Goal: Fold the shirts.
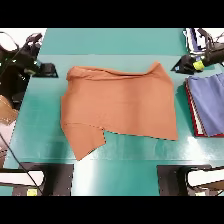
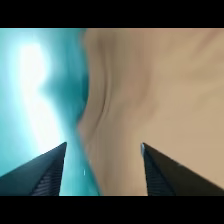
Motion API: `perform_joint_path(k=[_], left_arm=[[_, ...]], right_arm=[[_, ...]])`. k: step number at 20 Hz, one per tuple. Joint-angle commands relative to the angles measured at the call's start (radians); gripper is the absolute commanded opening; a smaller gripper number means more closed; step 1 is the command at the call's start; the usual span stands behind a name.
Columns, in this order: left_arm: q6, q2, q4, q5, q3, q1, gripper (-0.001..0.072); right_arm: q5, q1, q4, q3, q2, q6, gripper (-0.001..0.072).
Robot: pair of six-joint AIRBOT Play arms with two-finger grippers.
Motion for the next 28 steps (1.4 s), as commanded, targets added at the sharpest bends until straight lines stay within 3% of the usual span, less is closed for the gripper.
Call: perform_joint_path(k=[1, 8, 14, 21, 23, 28], left_arm=[[-0.006, 0.163, -0.002, -0.04, -0.257, 0.035, 0.0549], [-0.06, 0.435, -0.071, 0.113, -0.824, 0.035, 0.055], [-0.058, 0.435, -0.229, 0.324, -0.985, 0.035, 0.055], [-0.058, 0.421, -0.303, 0.424, -1.0, 0.035, 0.0538], [-0.057, 0.421, -0.306, 0.426, -0.99, 0.035, 0.006], [-0.054, 0.422, -0.303, 0.361, -0.901, 0.035, 0.0024]], right_arm=[[0.054, -0.04, 0.011, -0.185, 0.157, -0.005, 0.0378], [-0.071, -0.067, 0.011, -0.474, 0.431, -0.005, 0.0378], [-0.074, -0.065, 0.012, -0.552, 0.516, -0.005, 0.0378], [-0.068, -0.066, 0.002, -0.552, 0.58, -0.005, 0.0378], [-0.032, -0.083, -0.045, -0.555, 0.589, -0.005, 0.0378], [0.013, -0.291, -0.053, -0.772, 0.642, -0.005, 0.0379]])
